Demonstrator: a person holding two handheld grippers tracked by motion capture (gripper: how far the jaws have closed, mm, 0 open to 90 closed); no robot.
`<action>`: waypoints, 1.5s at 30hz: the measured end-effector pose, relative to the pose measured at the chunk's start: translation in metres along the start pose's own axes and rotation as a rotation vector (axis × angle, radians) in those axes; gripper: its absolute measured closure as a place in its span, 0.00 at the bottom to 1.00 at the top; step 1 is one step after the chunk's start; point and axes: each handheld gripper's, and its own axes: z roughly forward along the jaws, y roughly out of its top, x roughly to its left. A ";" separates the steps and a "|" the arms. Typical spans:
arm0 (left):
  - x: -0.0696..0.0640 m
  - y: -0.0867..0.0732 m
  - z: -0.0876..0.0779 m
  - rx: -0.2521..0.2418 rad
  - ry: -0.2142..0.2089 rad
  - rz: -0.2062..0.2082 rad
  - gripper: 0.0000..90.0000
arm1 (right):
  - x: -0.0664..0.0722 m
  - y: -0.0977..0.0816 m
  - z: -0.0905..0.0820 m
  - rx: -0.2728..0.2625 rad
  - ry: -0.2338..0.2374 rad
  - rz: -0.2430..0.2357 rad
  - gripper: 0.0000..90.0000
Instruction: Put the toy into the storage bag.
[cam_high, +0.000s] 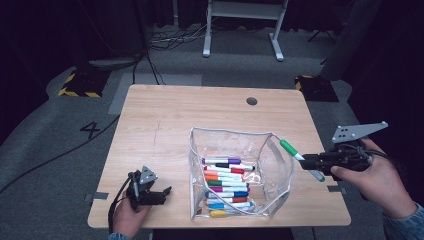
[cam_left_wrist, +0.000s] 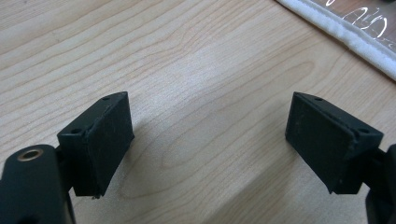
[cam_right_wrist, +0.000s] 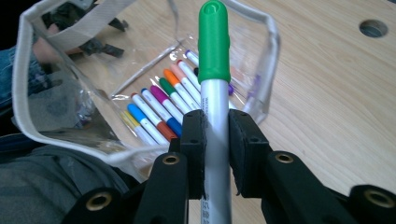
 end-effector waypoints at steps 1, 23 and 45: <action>0.000 0.000 0.000 0.002 0.001 0.001 0.17 | 0.003 0.004 0.002 0.003 0.007 -0.017 0.85; 0.001 0.002 0.002 -0.002 0.003 0.004 0.17 | 0.059 0.061 0.053 0.108 0.172 -0.225 0.85; 0.000 0.000 0.001 -0.002 0.007 0.001 0.17 | 0.082 0.064 0.139 0.366 0.278 -0.316 0.85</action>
